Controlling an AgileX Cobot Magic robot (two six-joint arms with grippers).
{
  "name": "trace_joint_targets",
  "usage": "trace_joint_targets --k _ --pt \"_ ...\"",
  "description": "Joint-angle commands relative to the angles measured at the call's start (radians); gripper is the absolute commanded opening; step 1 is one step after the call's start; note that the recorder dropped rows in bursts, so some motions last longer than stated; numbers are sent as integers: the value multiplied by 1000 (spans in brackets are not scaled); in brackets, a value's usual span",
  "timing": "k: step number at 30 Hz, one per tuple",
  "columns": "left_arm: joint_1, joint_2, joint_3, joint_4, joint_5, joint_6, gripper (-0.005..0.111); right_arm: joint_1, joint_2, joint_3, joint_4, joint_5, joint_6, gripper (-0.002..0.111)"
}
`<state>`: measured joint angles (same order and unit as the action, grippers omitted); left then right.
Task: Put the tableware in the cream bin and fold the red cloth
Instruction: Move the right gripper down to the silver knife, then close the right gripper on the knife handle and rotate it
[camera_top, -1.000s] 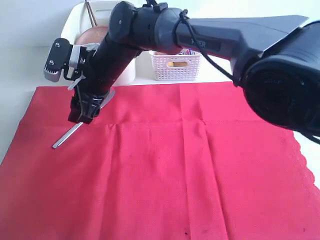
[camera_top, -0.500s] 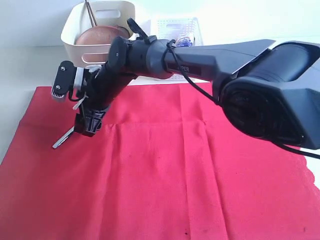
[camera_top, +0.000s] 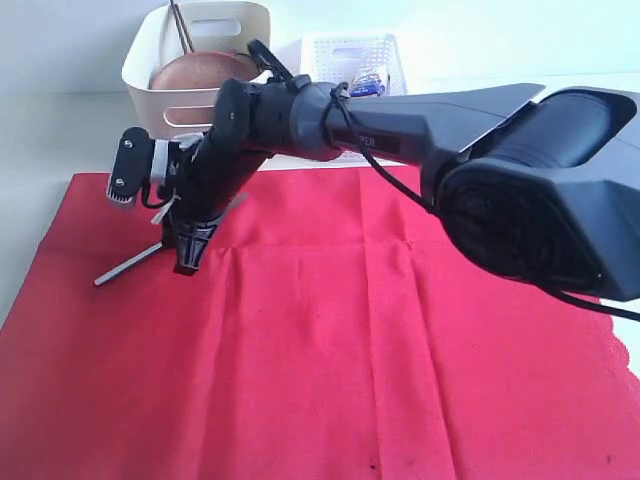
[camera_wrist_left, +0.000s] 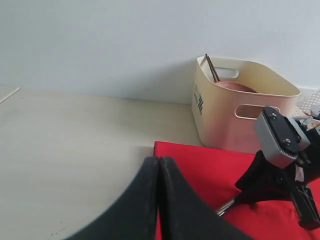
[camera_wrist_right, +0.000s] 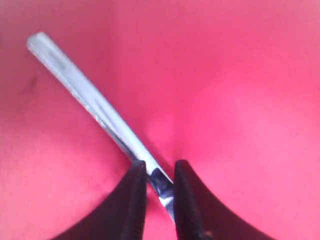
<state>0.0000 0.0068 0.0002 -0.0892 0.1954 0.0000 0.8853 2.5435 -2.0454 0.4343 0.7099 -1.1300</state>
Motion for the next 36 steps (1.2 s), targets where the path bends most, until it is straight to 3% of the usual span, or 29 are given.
trace_joint_targets --k 1,3,9,13,17,24,28,33,36 --pt "1 -7 0 -8 1 0 3 -1 -48 2 -227 92 87 5" --pt "1 -7 0 -8 1 0 3 -1 -86 2 -284 99 144 0" --pt "1 -7 0 -8 1 0 3 -1 -188 2 -307 193 232 0" --pt "1 -7 0 -8 1 0 3 -1 -215 2 -262 283 133 0" --pt "1 -7 0 -8 1 0 3 -1 -189 -2 -84 394 -59 0" --pt "1 -7 0 -8 1 0 3 -1 -32 -241 -66 511 -20 0" --pt "1 -7 0 -8 1 0 3 -1 50 -346 -71 511 -25 0" --pt "1 -7 0 -8 1 0 3 -1 87 -360 -71 433 -29 0" --pt "1 -7 0 -8 1 0 3 -1 89 -360 -71 419 -29 9"
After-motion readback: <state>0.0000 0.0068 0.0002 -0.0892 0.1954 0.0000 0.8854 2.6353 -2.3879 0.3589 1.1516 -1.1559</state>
